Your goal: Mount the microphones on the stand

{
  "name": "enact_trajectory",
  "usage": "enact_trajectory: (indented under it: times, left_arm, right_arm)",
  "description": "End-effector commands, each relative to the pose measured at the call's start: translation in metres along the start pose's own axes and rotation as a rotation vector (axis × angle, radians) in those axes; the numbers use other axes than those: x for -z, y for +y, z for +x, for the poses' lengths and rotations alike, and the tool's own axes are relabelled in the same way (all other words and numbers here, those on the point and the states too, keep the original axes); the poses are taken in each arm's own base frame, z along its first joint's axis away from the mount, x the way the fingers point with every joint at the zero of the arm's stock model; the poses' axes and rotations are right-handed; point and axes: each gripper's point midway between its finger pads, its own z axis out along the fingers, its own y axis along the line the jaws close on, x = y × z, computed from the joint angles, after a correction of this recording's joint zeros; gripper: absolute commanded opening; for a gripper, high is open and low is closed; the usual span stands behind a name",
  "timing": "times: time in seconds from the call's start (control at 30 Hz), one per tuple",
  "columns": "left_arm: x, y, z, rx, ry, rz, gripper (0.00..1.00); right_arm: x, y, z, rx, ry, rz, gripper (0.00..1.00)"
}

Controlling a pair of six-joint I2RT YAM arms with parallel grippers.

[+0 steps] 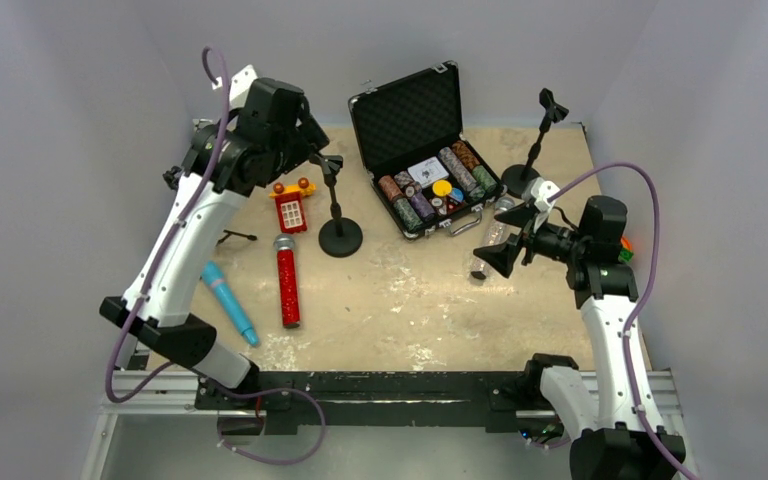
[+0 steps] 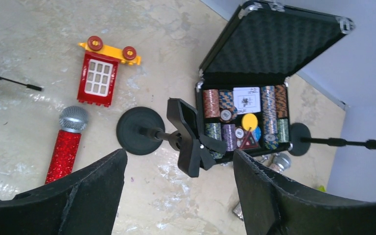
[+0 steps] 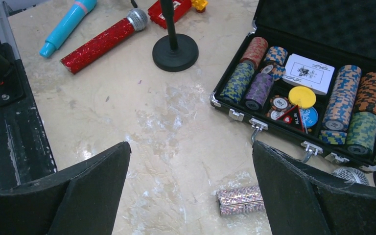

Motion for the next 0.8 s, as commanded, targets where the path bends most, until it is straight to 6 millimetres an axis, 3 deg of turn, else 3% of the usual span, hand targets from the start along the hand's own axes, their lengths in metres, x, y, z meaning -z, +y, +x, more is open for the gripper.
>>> enact_trajectory:
  times: [0.0,0.17,0.37,0.57,0.77]
  left_arm:
    - [-0.005,0.012,0.002,0.025,-0.016,-0.129,0.81]
    - [-0.02,-0.001,0.008,0.005,-0.007,-0.136,0.77]
    - [-0.043,-0.003,0.015,-0.024,-0.005,-0.183,0.72]
    - [-0.058,-0.008,0.017,-0.037,-0.021,-0.195,0.57]
    - [-0.069,-0.007,0.019,-0.054,-0.03,-0.222,0.49]
  right_arm:
    - [0.0,0.004,-0.006,0.014,-0.024,-0.024,0.99]
    - [-0.001,0.004,-0.005,0.008,-0.022,-0.026,0.99]
    - [0.0,0.003,-0.006,0.014,-0.022,-0.02,0.99]
    - [-0.001,0.002,-0.003,0.009,-0.019,-0.021,0.99]
    - [-0.001,0.002,-0.002,0.009,-0.017,-0.019,0.99]
